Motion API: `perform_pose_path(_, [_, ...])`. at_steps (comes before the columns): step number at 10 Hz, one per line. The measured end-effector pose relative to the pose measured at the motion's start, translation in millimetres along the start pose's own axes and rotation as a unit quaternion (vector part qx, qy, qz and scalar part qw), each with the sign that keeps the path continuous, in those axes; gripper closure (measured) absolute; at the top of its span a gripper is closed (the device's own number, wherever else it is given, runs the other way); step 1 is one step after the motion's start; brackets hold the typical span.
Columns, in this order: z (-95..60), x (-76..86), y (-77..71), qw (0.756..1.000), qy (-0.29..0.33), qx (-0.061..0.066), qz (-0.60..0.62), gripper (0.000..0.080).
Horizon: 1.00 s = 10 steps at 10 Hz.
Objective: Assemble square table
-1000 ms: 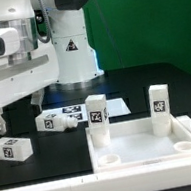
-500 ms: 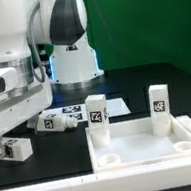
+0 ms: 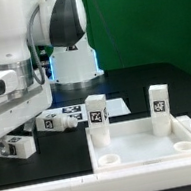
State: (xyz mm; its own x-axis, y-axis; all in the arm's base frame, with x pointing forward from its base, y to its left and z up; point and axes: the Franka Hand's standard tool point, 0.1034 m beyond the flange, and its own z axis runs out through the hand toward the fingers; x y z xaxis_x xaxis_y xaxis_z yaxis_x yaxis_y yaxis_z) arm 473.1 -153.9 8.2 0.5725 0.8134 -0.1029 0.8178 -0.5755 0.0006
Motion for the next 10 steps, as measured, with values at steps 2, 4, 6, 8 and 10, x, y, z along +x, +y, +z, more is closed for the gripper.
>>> perform_pose_path(2, [-2.8,-22.2,9.0,0.999,0.005,-0.014,0.042,0.0532])
perform_pose_path(4, [-3.3,-52.1,5.9,0.982,0.009,-0.014,0.19,0.0532])
perform_pose_path(6, [-0.5,-53.3,-4.9,0.958,0.005,0.004,0.288,0.0532])
perform_pose_path(8, [0.3,-52.9,-5.0,0.938,0.005,0.005,0.346,0.0531])
perform_pose_path(10, [1.0,-65.7,-17.4,0.931,0.0,0.018,0.364,0.0531])
